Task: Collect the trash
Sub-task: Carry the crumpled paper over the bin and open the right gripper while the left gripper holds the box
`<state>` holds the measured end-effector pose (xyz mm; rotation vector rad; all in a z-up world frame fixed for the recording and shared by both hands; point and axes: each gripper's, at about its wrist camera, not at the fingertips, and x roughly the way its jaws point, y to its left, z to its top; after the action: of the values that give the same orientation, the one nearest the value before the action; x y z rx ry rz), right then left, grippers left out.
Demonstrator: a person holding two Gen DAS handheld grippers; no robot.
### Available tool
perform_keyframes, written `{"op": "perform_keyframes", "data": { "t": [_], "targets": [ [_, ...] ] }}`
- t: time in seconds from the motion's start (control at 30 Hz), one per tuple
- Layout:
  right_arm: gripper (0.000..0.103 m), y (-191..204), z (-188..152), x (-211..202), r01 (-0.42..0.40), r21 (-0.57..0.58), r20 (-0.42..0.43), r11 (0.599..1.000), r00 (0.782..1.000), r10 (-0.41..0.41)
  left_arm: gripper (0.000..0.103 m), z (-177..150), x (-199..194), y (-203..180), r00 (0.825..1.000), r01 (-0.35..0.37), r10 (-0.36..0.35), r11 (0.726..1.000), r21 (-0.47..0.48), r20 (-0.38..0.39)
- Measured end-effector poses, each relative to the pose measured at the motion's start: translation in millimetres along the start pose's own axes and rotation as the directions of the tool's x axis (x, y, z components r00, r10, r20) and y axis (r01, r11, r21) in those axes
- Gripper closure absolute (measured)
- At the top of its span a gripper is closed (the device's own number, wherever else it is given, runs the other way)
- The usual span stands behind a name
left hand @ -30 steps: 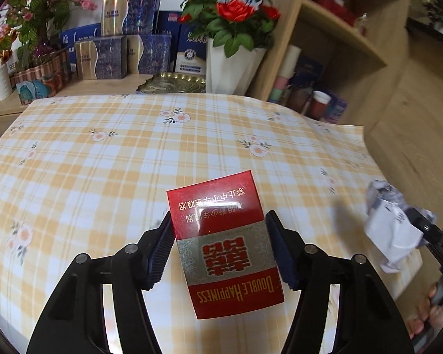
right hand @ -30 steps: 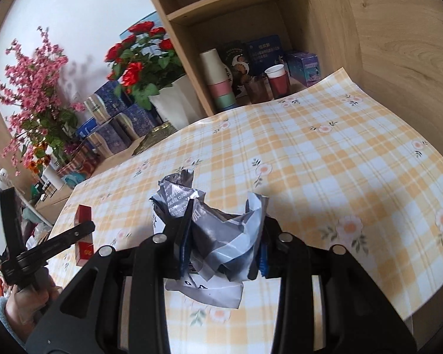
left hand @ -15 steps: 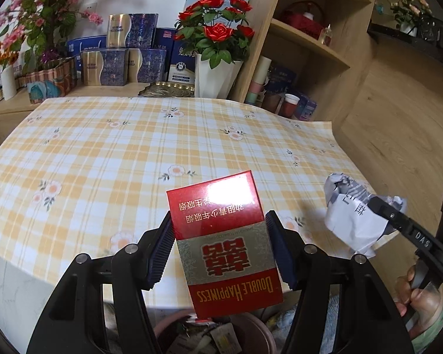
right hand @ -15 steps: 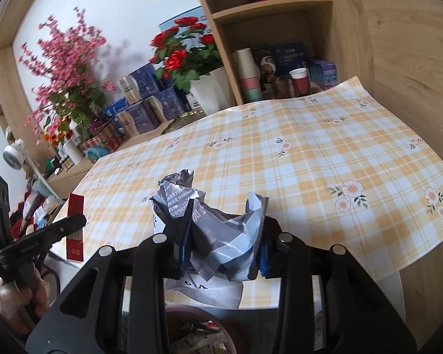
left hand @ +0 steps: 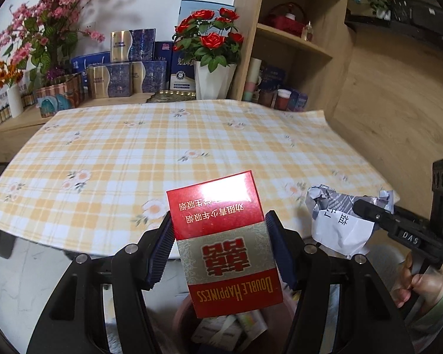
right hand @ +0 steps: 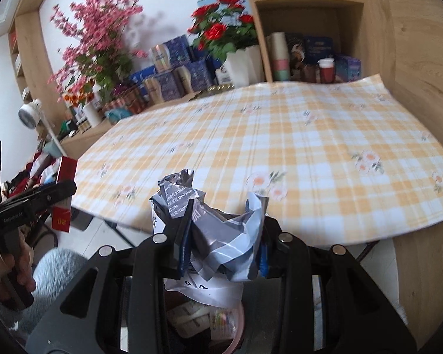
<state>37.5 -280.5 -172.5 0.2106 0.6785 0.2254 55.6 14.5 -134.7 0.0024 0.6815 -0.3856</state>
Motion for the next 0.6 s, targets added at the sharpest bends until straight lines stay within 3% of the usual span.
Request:
{"op": "perform_keyframes", "data": {
  "t": [0.37,0.6],
  "targets": [
    [0.067,36,-52,37,-0.087,-0.092,-0.184,0.992,0.98,0.069,0.043,-45,-7,21,1.0,-0.028,0.028,0.999,-0.017,-0.011],
    [0.066,58,-81,76,-0.128,-0.155,-0.335,0.98,0.94,0.07,0.043,-53,1,25,0.999,-0.032,0.031,0.999,-0.043,-0.025]
  ]
}}
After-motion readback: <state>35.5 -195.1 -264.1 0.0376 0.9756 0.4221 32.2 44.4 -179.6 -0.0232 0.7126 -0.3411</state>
